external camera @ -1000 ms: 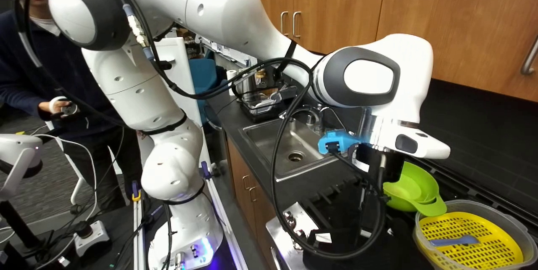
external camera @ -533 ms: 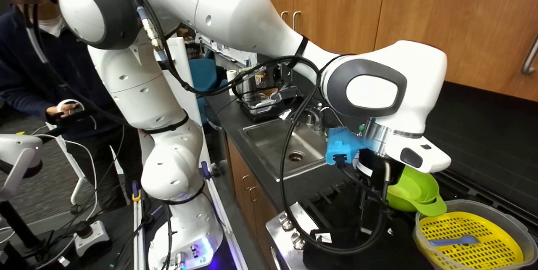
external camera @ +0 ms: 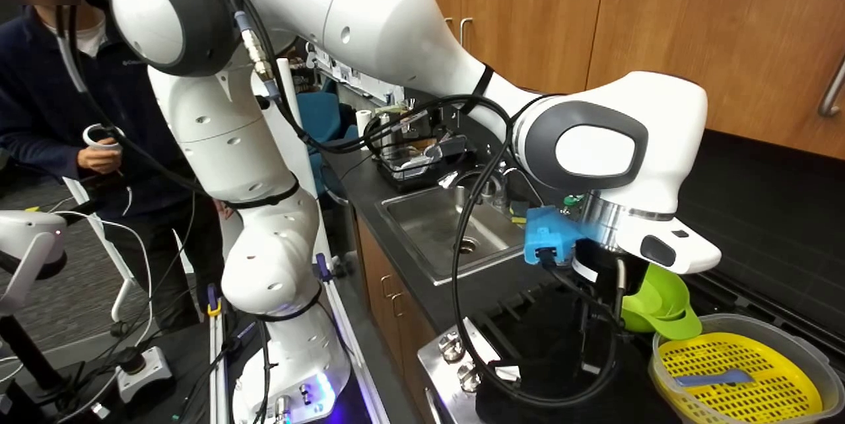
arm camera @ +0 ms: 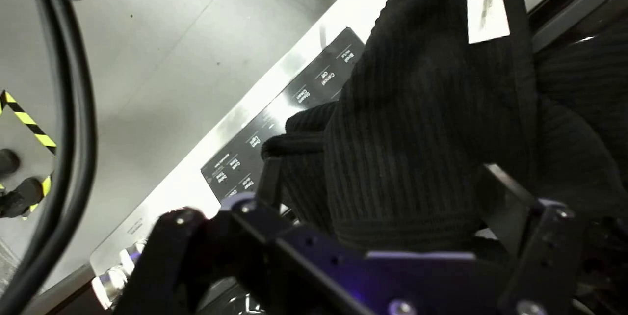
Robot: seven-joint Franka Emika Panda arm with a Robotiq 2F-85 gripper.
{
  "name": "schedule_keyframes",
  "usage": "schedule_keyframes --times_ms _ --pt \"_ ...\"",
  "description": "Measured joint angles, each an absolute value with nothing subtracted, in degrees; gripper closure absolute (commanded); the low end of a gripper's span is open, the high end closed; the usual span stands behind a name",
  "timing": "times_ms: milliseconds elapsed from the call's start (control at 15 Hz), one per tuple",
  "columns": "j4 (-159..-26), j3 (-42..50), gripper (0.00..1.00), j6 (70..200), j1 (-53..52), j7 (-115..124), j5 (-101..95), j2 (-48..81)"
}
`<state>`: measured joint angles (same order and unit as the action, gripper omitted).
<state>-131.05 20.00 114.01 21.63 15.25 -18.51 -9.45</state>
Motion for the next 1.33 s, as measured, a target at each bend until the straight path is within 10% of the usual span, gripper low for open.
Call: schedule_keyframes --times_ms 1333 --pt "-131.4 20.8 0.0 118.7 21.6 8.8 -7.4 -6.0"
